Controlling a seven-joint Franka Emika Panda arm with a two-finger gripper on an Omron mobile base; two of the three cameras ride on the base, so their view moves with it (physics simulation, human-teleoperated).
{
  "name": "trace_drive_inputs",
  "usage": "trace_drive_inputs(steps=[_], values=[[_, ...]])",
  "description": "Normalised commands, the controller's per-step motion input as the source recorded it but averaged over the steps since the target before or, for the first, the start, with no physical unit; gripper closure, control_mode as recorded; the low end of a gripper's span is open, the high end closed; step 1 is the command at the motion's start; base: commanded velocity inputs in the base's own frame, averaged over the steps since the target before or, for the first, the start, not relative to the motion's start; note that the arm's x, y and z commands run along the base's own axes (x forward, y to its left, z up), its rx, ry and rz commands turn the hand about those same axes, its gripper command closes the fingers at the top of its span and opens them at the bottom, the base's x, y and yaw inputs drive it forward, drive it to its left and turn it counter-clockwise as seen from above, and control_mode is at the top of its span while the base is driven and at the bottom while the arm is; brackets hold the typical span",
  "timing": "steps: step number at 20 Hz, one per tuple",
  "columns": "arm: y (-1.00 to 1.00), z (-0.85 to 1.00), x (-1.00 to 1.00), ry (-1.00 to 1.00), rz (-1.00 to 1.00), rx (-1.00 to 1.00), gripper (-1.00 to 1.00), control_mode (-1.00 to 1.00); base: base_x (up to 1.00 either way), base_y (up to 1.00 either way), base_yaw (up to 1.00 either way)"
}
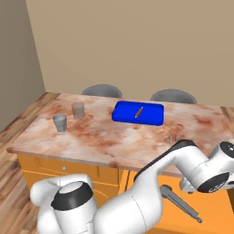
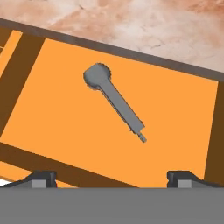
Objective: Take the tongs from the drawer on the right and place them on the dining counter next to the tray containing the kebab skewer.
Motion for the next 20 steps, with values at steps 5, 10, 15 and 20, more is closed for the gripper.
trace_drive_inputs(steps=[5,10,15,20], values=[[0.0,-0.39,0.11,0.06,0.0,0.0,-1.0,-1.0,0.0,0.0,0.0],[0.0,-0.37,0.0,0.06,0.0,0.0,-1.0,-1.0,0.0,0.0,0.0],[0.0,-0.32,0.03,0.01,0.0,0.0,-1.0,-1.0,0.0,0.0,0.0],[0.0,-0.35,0.1,0.0,0.0,0.0,-1.0,-1.0,0.0,0.0,0.0]])
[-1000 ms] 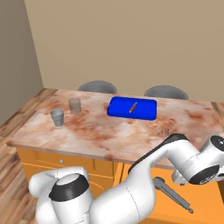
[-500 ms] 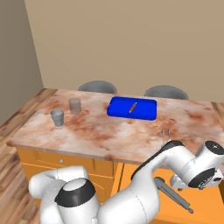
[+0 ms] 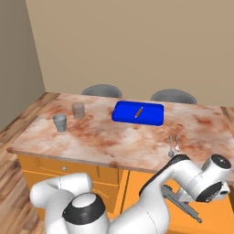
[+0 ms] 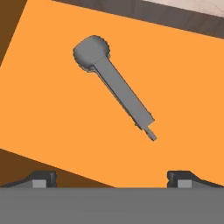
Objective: Take the tongs from the drawer on the right and place them on the dining counter next to the tray containing the kebab skewer.
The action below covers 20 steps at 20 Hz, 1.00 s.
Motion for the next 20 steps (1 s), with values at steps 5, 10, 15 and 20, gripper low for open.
trace_drive_inputs(steps=[5,10,15,20], values=[[0.0,-0.27,0.18,-0.06,0.01,-0.02,-1.0,-1.0,0.0,0.0,0.0],[0.0,-0.24,0.1,0.0,0.02,-0.05,-1.0,-1.0,0.0,0.0,0.0],[0.0,-0.3,0.03,0.01,0.09,-0.08,-1.0,-1.0,0.0,0.0,0.0],[0.0,-0.37,0.02,0.0,0.1,-0.02,-1.0,-1.0,0.0,0.0,0.0]])
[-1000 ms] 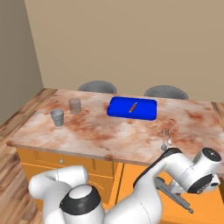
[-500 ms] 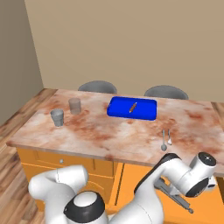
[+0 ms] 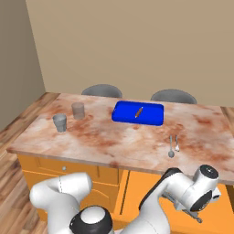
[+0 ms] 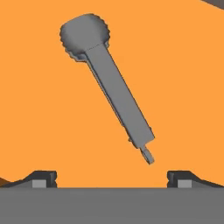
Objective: Take the tongs from the drawer on the right and place them on the dining counter next to the tray containing the kebab skewer.
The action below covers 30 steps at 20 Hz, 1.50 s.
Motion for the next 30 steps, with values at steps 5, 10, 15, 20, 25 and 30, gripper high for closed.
trace_drive_inputs(steps=[5,10,15,20,25,30], values=[[0.0,-0.23,0.04,0.0,0.09,0.0,-1.0,-1.0,0.0,0.0,0.0],[0.0,-0.18,0.12,0.0,0.07,0.0,-1.0,-1.0,0.0,0.0,0.0],[-0.01,-0.21,0.14,0.0,0.07,0.0,-1.0,-1.0,0.0,0.0,0.0],[-0.1,-0.19,0.12,0.0,0.05,0.0,-1.0,-1.0,0.0,0.0,0.0],[-0.19,-0.17,0.05,0.0,0.05,0.0,-1.0,-1.0,0.0,0.0,0.0],[-0.16,-0.22,0.0,0.0,0.04,0.0,-1.0,-1.0,0.0,0.0,0.0]])
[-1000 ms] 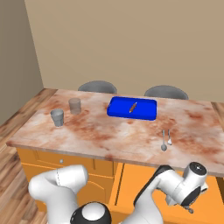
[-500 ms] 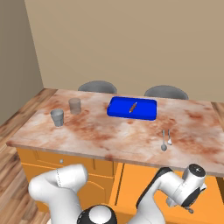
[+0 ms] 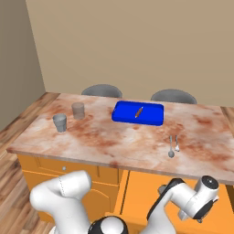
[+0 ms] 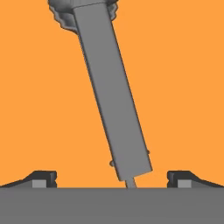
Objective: Take the tongs from the drawer on the right and place them on the dining counter next to the tray containing the kebab skewer.
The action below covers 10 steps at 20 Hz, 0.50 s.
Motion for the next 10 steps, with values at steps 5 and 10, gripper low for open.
trace_drive_inputs(steps=[5,10], values=[[-0.1,-0.29,0.0,0.0,0.03,0.0,-1.0,-1.0,0.0,0.0,0.0],[-0.07,-0.26,0.01,-0.01,0.01,0.0,-1.0,-1.0,0.0,0.0,0.0]])
